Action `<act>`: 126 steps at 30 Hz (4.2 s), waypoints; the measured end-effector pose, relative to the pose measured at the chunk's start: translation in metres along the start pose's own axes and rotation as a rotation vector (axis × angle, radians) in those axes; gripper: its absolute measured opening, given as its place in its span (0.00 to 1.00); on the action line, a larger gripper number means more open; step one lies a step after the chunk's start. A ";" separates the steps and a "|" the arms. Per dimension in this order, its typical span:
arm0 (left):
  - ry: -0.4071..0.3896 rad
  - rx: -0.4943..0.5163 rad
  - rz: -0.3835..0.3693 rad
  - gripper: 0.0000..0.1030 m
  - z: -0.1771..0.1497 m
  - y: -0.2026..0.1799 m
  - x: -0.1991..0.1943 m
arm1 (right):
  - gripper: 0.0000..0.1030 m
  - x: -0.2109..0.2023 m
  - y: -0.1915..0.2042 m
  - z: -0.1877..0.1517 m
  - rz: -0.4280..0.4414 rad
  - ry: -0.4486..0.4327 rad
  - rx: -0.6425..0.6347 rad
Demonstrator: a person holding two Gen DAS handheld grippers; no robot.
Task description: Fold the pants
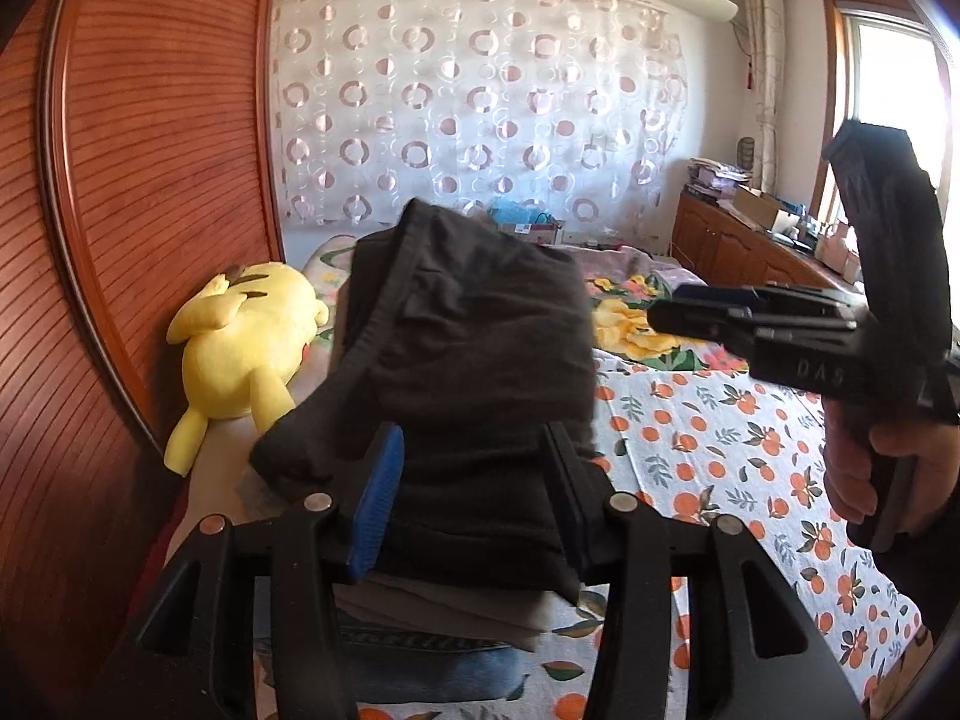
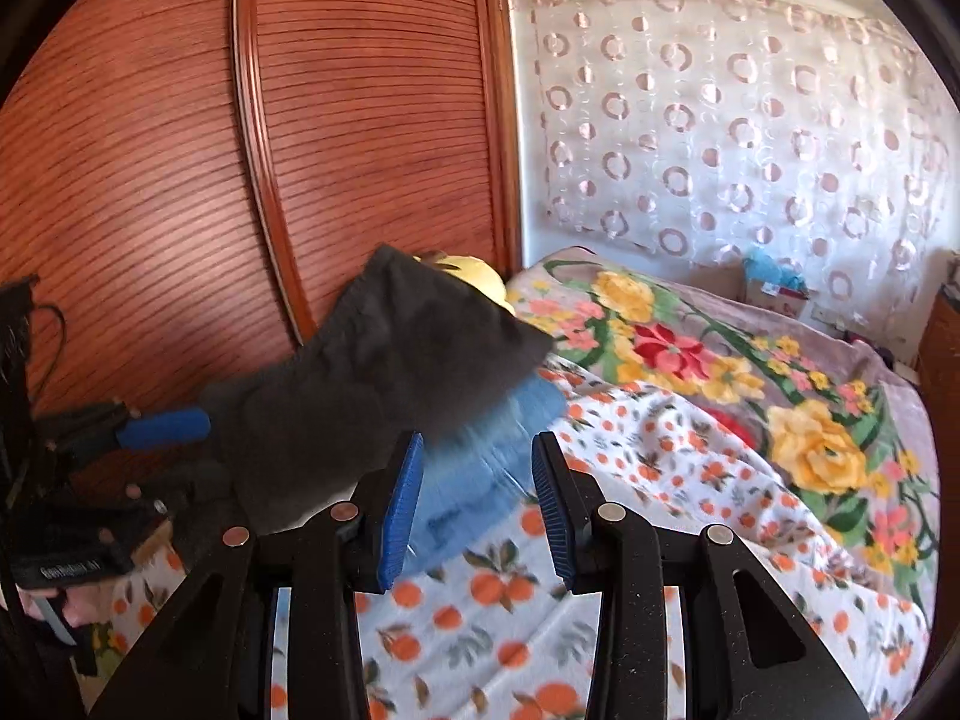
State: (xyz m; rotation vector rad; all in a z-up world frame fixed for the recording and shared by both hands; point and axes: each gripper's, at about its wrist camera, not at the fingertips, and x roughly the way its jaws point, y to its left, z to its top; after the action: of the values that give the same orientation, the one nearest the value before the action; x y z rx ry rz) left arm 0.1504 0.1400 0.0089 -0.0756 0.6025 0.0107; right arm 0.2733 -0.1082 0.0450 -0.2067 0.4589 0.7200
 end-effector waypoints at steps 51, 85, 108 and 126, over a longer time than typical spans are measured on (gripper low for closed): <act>0.050 0.117 -0.161 0.82 -0.069 -0.168 -0.036 | 0.76 -0.155 0.042 -0.120 -0.369 0.053 0.322; -0.103 0.068 -0.041 0.82 -0.083 -0.123 -0.133 | 0.76 -0.254 0.123 -0.152 -0.476 -0.209 0.253; -0.113 0.068 -0.041 0.82 -0.083 -0.125 -0.138 | 0.76 -0.253 0.120 -0.150 -0.466 -0.211 0.254; -0.121 0.072 -0.043 0.82 -0.084 -0.128 -0.138 | 0.76 -0.253 0.119 -0.150 -0.461 -0.214 0.254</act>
State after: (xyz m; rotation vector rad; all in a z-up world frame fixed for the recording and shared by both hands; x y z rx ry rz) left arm -0.0063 0.0080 0.0269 -0.0177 0.4794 -0.0474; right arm -0.0233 -0.2193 0.0288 0.0068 0.2789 0.2244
